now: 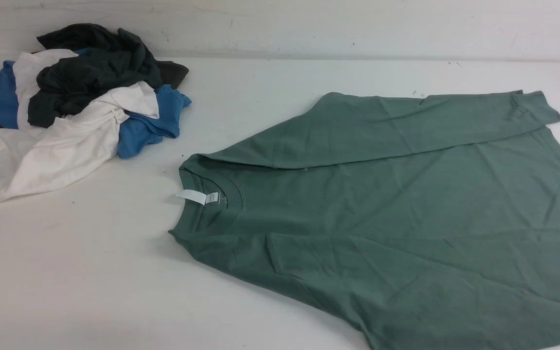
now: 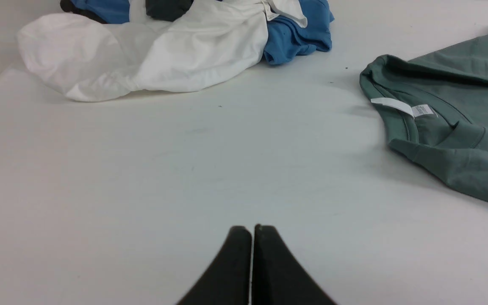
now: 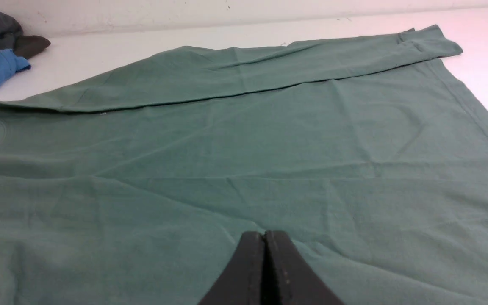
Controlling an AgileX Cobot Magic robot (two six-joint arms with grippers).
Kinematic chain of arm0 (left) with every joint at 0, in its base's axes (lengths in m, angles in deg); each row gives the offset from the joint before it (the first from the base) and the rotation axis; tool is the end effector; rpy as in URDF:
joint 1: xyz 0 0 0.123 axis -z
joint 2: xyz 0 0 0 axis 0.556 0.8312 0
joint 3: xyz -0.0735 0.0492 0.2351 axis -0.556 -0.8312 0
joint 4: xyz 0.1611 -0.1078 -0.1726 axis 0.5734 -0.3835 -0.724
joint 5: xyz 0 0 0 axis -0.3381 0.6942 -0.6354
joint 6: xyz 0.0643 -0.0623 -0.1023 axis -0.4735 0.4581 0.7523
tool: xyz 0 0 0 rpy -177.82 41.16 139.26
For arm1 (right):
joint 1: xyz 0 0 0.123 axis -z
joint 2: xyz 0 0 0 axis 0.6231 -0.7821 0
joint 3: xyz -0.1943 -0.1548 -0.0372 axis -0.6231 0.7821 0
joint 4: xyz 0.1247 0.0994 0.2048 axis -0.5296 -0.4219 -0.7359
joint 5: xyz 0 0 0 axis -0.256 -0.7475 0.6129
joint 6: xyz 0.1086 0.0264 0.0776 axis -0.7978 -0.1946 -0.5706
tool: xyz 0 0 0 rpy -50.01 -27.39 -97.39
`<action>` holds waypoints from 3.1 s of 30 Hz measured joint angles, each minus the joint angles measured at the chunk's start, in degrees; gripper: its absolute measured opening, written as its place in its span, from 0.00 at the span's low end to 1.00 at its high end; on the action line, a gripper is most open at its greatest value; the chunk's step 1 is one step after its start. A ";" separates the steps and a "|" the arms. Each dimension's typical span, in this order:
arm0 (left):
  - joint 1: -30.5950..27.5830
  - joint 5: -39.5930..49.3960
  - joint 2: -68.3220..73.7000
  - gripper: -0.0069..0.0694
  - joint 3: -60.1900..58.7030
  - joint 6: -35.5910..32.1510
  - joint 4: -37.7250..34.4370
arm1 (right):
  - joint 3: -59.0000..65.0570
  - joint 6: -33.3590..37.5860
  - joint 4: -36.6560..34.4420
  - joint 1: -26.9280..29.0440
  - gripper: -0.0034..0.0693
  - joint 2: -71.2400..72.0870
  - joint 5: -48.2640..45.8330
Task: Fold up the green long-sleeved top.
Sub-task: Hold the cuff closest to the cuff with your right arm
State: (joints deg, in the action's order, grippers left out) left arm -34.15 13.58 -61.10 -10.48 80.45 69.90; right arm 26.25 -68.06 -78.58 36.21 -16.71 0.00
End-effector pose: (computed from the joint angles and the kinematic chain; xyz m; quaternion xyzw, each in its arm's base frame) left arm 0.1380 0.0033 0.1605 -0.0472 0.8007 -0.0204 0.5969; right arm 0.1363 0.0179 0.1594 -0.0081 0.8055 0.0743 0.5879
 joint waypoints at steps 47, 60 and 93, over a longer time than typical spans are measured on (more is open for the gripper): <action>0.00 -1.89 0.00 0.09 -0.17 0.00 0.00 | 0.00 2.40 1.30 0.00 0.03 0.00 0.00; 0.00 -4.72 0.00 0.09 -0.27 18.28 -23.30 | 0.00 3.17 3.35 0.00 0.03 0.00 0.00; 1.01 18.55 28.80 0.09 31.50 -8.91 -36.97 | 0.43 13.84 -79.05 0.00 0.03 0.00 51.87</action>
State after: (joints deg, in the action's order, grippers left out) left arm -33.14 32.13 -32.29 21.03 71.54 32.93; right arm 26.67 -54.22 -157.63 36.21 -16.71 51.87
